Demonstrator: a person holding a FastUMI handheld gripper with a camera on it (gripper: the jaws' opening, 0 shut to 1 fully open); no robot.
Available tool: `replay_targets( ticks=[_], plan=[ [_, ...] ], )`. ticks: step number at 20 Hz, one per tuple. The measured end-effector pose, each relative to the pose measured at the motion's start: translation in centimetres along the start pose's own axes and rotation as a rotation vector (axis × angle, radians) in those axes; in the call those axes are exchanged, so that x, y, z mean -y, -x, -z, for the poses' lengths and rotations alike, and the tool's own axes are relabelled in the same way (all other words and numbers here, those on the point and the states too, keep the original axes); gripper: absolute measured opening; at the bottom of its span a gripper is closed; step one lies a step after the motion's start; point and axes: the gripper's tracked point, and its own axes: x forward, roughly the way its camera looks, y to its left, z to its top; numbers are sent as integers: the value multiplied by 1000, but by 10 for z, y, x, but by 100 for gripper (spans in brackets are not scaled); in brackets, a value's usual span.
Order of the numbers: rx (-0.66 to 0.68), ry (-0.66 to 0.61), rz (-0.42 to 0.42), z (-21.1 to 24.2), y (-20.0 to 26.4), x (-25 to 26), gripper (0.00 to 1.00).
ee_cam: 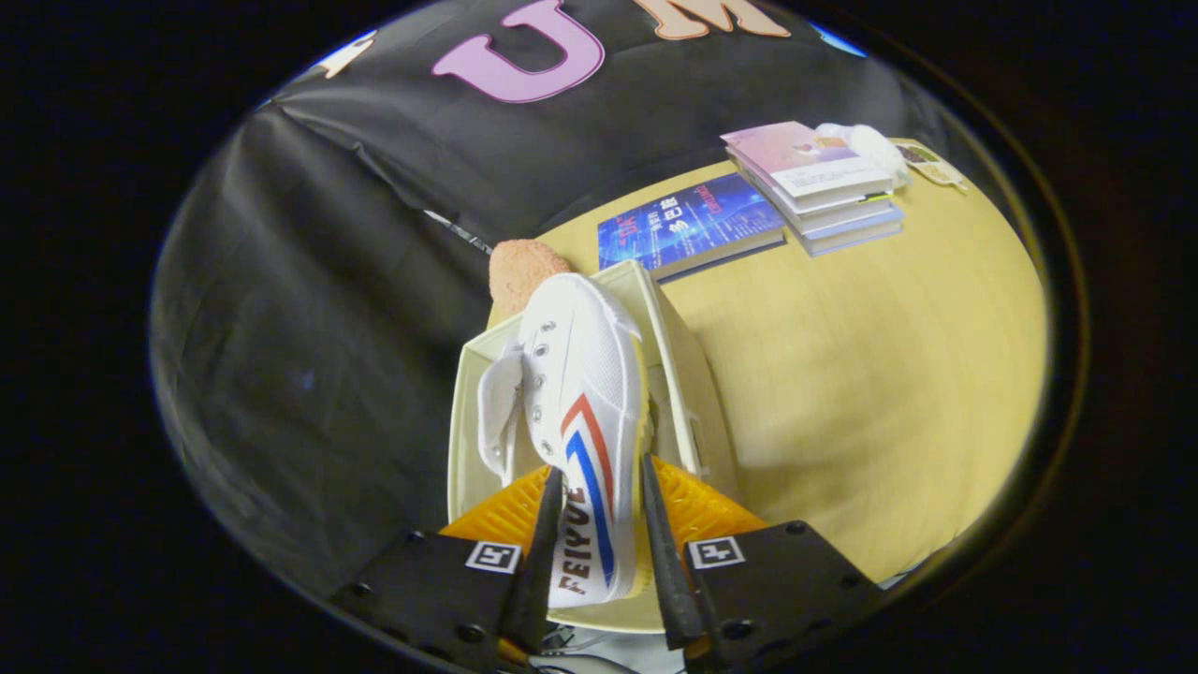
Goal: Open the storage box then place both shoes into the box .Put the left shoe in first, then the right shoe, with the right side of both shoes facing outward in a uniform manner.
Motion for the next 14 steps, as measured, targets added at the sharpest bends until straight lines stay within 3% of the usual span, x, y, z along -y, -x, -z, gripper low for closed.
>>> replay_targets(
  ticks=[3, 14],
  plan=[
    [14, -5, -12, -2, 2, -6, 76],
    [12, -13, -49, -10, 10, -9, 80]
  ],
)
